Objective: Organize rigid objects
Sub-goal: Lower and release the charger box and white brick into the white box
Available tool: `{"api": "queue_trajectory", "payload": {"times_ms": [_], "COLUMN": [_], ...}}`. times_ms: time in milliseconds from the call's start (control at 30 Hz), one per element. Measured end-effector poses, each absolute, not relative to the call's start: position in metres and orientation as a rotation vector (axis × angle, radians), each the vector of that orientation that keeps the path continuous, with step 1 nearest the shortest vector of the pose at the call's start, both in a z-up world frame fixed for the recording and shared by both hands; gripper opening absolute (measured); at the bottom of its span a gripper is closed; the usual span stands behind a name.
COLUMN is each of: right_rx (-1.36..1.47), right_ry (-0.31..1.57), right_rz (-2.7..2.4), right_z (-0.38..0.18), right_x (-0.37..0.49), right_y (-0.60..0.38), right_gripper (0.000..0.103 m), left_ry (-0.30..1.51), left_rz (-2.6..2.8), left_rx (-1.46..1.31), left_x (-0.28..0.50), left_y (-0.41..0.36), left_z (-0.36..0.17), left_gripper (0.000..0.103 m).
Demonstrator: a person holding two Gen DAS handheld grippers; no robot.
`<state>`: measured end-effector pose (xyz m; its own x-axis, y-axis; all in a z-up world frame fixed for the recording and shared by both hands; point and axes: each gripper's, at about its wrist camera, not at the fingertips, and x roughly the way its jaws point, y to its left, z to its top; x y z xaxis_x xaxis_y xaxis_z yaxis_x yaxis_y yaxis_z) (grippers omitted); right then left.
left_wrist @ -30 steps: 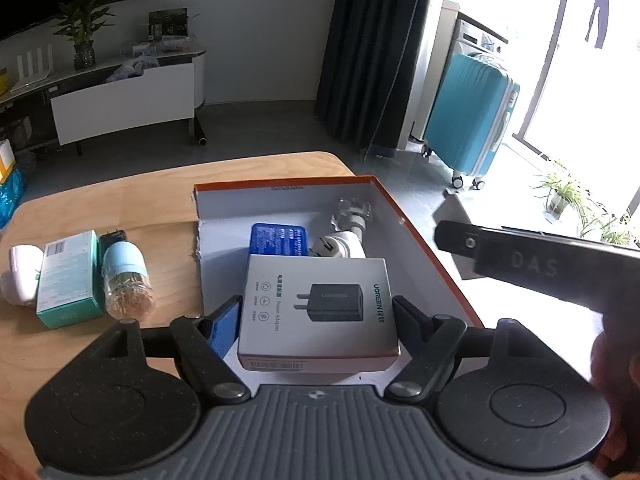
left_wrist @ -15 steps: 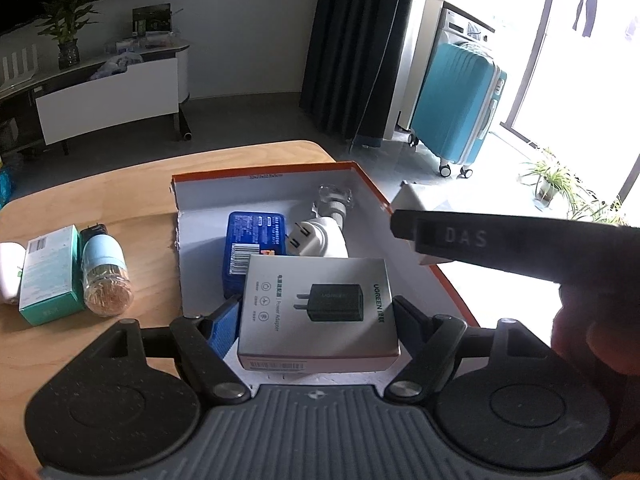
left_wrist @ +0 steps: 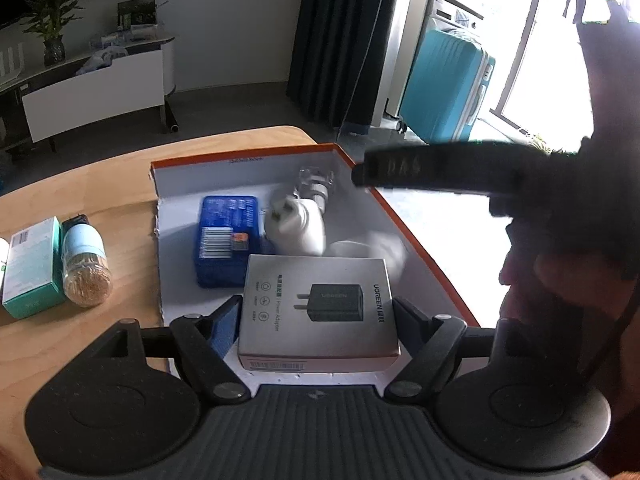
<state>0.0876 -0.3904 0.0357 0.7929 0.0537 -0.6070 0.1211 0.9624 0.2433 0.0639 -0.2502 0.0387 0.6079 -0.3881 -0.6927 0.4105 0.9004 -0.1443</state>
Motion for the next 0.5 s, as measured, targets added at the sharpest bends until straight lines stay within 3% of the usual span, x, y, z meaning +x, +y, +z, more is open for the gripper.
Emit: {"api": "queue_trajectory", "payload": {"times_ms": [433,500], "right_rx": [0.262,0.265], "right_ry": [0.602,0.598], "right_rz": [-0.103,-0.104], "right_z": [0.060,0.061], "right_x": [0.051,0.048], "right_y": [-0.409,-0.409], "right_gripper": [0.058,0.059], "left_ry": [0.813,0.830], "left_rz": [-0.551,-0.574], "left_rx": [0.013,-0.005], "left_x": [0.062,0.063], "left_y": [-0.270,-0.271], "left_z": [0.032,0.031], "left_gripper": [0.080,0.091]}}
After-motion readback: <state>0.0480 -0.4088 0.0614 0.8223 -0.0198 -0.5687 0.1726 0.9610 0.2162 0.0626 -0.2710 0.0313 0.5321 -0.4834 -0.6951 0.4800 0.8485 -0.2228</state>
